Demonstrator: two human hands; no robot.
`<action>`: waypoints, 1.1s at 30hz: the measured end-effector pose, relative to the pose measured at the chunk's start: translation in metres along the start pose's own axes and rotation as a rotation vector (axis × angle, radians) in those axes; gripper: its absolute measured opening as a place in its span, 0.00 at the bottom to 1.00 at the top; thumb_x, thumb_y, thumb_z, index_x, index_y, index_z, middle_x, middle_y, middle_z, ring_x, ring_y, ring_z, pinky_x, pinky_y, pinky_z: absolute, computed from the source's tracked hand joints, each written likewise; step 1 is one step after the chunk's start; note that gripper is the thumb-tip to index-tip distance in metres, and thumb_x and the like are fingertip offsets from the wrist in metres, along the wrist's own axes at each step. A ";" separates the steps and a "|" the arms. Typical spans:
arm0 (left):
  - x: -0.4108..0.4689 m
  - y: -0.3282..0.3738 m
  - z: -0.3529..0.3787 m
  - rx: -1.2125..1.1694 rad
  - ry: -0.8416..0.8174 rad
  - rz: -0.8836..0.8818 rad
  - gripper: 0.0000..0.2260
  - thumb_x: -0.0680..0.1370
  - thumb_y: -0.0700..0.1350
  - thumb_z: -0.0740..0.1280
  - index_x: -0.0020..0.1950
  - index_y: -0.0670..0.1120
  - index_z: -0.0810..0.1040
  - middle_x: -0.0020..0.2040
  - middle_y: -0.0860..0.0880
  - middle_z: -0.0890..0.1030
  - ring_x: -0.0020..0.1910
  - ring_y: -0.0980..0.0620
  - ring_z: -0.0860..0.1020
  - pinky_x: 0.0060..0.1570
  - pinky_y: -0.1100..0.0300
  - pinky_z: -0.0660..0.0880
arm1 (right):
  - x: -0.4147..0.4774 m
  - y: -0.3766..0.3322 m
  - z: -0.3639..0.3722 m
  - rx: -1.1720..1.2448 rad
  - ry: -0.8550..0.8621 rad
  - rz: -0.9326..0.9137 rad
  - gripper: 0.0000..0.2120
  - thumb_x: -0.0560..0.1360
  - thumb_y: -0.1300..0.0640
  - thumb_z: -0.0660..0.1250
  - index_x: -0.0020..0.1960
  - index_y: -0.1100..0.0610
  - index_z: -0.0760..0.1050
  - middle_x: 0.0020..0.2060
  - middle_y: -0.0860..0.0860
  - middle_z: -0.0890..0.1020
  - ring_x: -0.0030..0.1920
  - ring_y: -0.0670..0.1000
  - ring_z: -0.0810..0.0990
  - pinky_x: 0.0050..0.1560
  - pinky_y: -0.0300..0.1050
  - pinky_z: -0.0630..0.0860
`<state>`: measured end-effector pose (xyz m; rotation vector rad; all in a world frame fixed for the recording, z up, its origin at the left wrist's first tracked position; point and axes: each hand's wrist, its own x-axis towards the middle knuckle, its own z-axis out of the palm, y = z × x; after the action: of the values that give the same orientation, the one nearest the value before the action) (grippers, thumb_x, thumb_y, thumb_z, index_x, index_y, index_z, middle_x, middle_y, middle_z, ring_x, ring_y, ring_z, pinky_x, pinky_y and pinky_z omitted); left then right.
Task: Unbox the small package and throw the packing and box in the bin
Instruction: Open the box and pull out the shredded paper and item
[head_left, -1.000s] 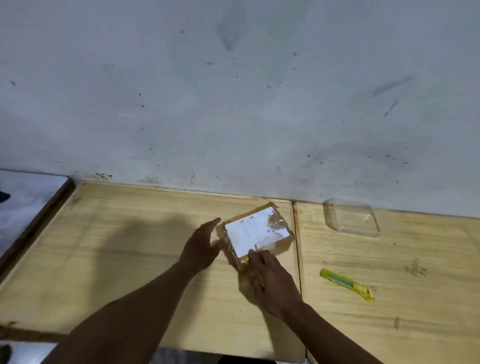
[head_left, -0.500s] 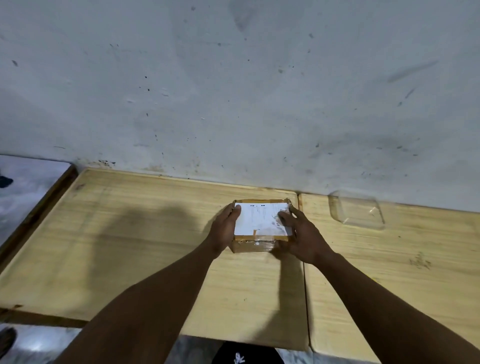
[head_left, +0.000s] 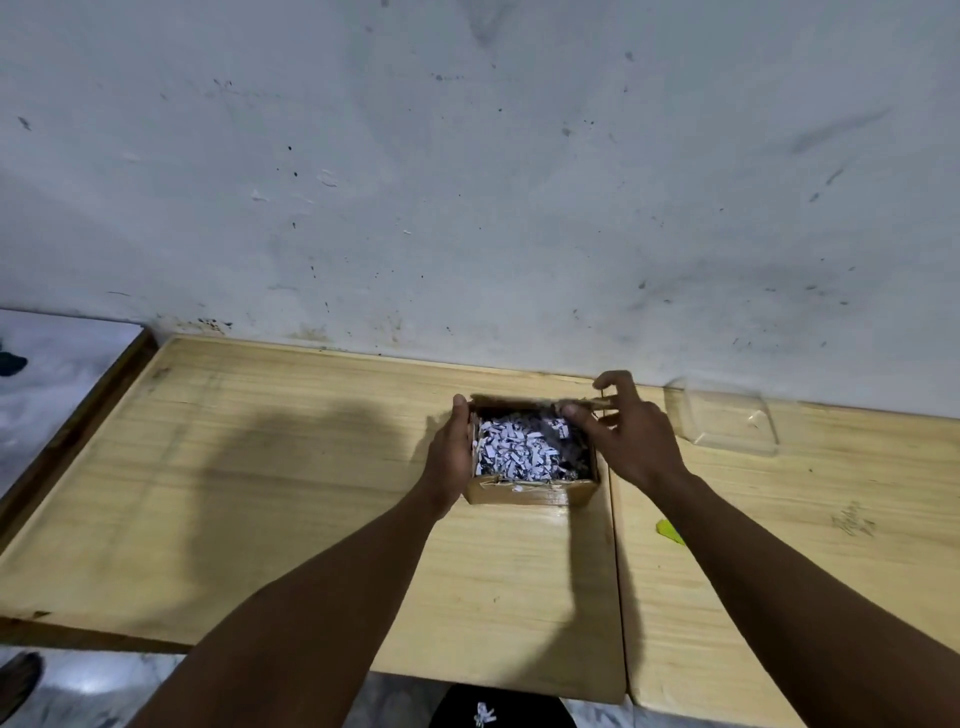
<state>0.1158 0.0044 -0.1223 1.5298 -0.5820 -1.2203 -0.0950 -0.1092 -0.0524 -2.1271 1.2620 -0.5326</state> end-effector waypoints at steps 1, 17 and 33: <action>0.000 0.003 0.002 0.017 0.007 0.032 0.36 0.71 0.78 0.51 0.67 0.57 0.76 0.65 0.52 0.80 0.67 0.51 0.75 0.69 0.44 0.68 | 0.005 -0.002 0.000 0.006 0.044 0.005 0.21 0.72 0.31 0.64 0.54 0.43 0.64 0.46 0.49 0.85 0.42 0.53 0.84 0.44 0.50 0.79; 0.018 0.013 0.019 0.330 0.088 0.314 0.29 0.81 0.60 0.51 0.80 0.51 0.54 0.78 0.54 0.58 0.73 0.64 0.55 0.62 0.78 0.54 | 0.009 0.027 0.047 0.175 -0.097 -0.047 0.40 0.77 0.38 0.63 0.78 0.35 0.40 0.75 0.43 0.66 0.67 0.43 0.71 0.61 0.45 0.73; 0.065 0.028 0.031 0.319 0.156 0.358 0.32 0.79 0.64 0.48 0.79 0.51 0.55 0.78 0.50 0.62 0.76 0.55 0.60 0.72 0.61 0.59 | 0.063 0.036 0.046 0.264 -0.106 -0.068 0.44 0.75 0.38 0.66 0.79 0.38 0.40 0.74 0.49 0.67 0.68 0.47 0.72 0.63 0.43 0.72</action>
<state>0.1176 -0.0729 -0.1208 1.6760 -0.9348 -0.7527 -0.0606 -0.1646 -0.1082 -1.9539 1.0048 -0.5730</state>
